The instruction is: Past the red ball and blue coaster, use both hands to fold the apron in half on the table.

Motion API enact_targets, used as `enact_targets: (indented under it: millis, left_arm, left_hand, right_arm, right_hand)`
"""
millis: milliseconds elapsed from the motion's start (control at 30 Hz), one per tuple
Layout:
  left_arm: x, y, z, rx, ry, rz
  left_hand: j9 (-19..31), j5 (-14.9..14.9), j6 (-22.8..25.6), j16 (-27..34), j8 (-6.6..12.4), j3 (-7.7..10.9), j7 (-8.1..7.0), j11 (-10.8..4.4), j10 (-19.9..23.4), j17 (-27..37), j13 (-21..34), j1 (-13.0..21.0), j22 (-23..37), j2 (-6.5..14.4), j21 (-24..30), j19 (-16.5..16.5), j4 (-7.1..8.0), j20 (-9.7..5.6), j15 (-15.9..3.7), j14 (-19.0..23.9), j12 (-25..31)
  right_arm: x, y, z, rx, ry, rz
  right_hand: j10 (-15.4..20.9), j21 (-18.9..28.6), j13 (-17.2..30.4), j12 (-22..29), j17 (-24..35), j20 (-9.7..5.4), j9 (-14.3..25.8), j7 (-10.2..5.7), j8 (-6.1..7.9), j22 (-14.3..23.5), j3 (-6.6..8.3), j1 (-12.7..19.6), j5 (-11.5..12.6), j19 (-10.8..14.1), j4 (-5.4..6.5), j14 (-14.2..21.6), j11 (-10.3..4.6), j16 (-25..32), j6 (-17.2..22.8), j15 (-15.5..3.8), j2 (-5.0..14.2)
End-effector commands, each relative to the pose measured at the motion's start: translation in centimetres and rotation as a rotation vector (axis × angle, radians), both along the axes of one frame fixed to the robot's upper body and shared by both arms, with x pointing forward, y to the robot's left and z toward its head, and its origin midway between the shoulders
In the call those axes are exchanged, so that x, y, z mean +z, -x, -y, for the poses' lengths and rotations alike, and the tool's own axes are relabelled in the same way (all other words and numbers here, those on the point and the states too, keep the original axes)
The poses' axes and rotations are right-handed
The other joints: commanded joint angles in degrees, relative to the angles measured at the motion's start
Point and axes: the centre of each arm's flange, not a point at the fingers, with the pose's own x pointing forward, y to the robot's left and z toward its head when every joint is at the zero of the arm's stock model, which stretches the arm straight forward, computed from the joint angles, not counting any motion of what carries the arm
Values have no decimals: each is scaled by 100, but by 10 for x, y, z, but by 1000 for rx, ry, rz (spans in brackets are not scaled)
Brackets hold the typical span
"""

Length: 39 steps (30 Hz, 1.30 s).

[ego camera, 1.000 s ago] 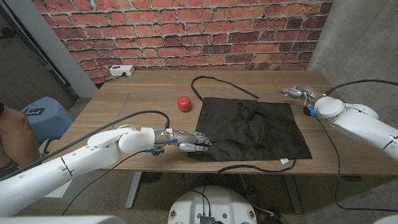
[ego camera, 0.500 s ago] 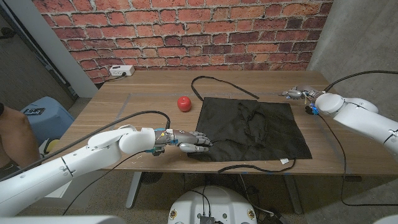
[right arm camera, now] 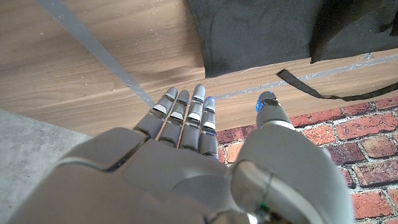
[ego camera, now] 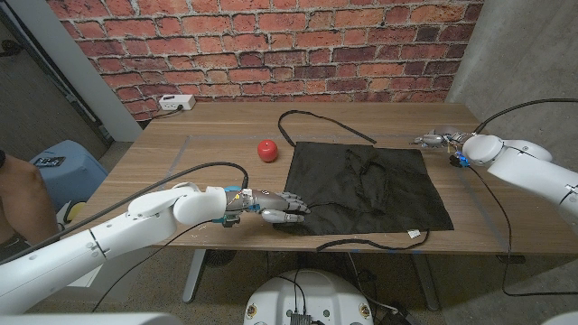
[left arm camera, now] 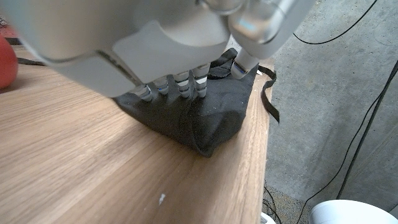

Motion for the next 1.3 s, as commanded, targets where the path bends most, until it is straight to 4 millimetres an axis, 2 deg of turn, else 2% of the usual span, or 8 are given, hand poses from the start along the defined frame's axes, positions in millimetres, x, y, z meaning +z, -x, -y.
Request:
enact_targets:
  millis: [33,533,867,1067,1100,1133,1300]
  left_arm:
    - [-1,2,2,-1,-3,-2]
    - [0,1,2,-7,-2,-7]
    - [0,-2,2,-9,2,-10]
    - [0,-2,2,-14,0,-11]
    - [0,-2,2,-15,0,-11]
    - [0,-2,2,-15,0,-14]
    - [0,-3,2,-15,0,-12]
  left_hand:
    - [30,-14,54,23,-1,-20,1,-32,38,12,21,-45,31,18,48,-870,-10,-20,1,-259,14]
    - [31,-12,63,17,-6,-14,-19,-49,32,11,22,-39,31,28,50,-870,-11,-19,-5,-257,2]
    - [32,-10,75,15,-6,-8,-15,-50,36,11,22,-36,30,33,52,-868,-12,-19,-6,-252,-3]
    - [32,-10,80,12,-6,-5,-24,-57,27,11,22,-35,30,35,54,-864,-12,-21,-4,-254,-9]
    - [32,-9,78,12,-8,-4,-27,-57,23,11,23,-35,30,35,54,-864,-12,-22,-7,-255,-12]
    - [32,-9,84,11,-6,-3,-22,-51,19,11,23,-35,30,35,55,-862,-12,-20,-3,-256,-14]
    - [33,-9,85,10,-8,1,-23,-47,13,11,23,-34,30,36,57,-858,-12,-20,-10,-255,-18]
  right_arm:
    - [-8,-10,11,-16,11,-37]
    - [-9,-28,4,-9,8,-69]
    - [-10,-32,0,-7,20,-80]
    - [-10,-32,-3,-12,29,-77]
    - [-11,-32,-4,-15,31,-77]
    - [-11,-32,-5,-16,34,-78]
    - [-12,-33,-8,-24,37,-77]
  right_hand:
    - [-5,-13,16,-19,20,-46,31,-2,-21,16,-32,24,-4,-2,10,7,2,-10,-34,-3,-48]
    - [8,-12,37,-12,23,-73,35,-25,-31,16,-38,72,22,9,13,30,-21,-28,-20,-21,-73]
    - [78,-11,61,26,30,-82,40,-60,-23,16,-43,106,39,21,26,112,-43,-18,39,-63,-78]
    - [391,-2,164,238,63,-115,59,-96,21,15,-57,183,68,83,51,362,-58,24,299,-171,-66]
    - [559,-4,233,374,93,-115,71,-106,40,14,-63,221,78,95,61,458,-114,44,435,-193,-47]
    - [634,-1,260,432,103,-117,75,-127,40,14,-65,239,81,111,60,505,-108,54,470,-216,-45]
    - [1101,-1,526,907,203,-146,142,-237,140,11,-103,401,111,193,53,1050,-242,225,973,-424,-29]
